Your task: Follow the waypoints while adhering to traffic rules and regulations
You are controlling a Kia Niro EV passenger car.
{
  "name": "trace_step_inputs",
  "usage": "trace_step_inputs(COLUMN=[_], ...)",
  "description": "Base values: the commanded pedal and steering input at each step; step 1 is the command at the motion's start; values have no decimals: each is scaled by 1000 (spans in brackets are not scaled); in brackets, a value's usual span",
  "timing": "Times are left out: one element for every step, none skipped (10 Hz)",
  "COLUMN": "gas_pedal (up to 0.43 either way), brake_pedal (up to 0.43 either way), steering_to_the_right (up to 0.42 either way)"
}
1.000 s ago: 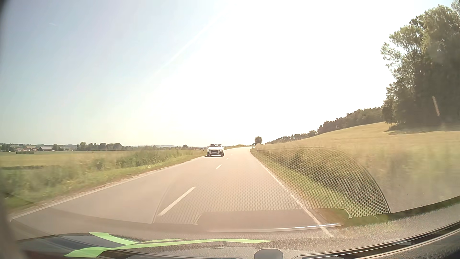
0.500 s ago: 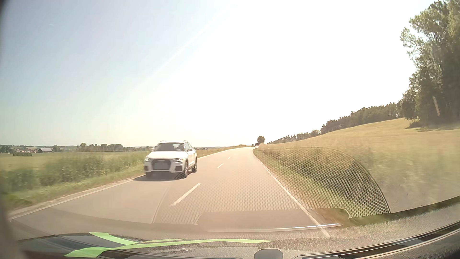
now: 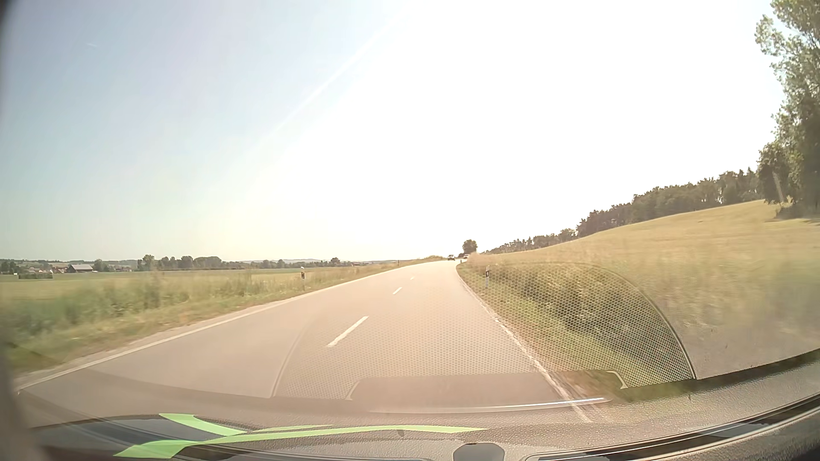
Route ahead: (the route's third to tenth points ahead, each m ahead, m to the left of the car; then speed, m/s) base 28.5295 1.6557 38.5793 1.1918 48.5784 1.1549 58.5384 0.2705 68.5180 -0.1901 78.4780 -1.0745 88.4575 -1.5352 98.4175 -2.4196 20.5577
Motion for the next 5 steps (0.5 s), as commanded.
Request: trace_step_inputs(gas_pedal=[197,197,189,189,157], brake_pedal=[0,0,0,0,0], steering_to_the_right=[-5,-5,-4,-3,-3])
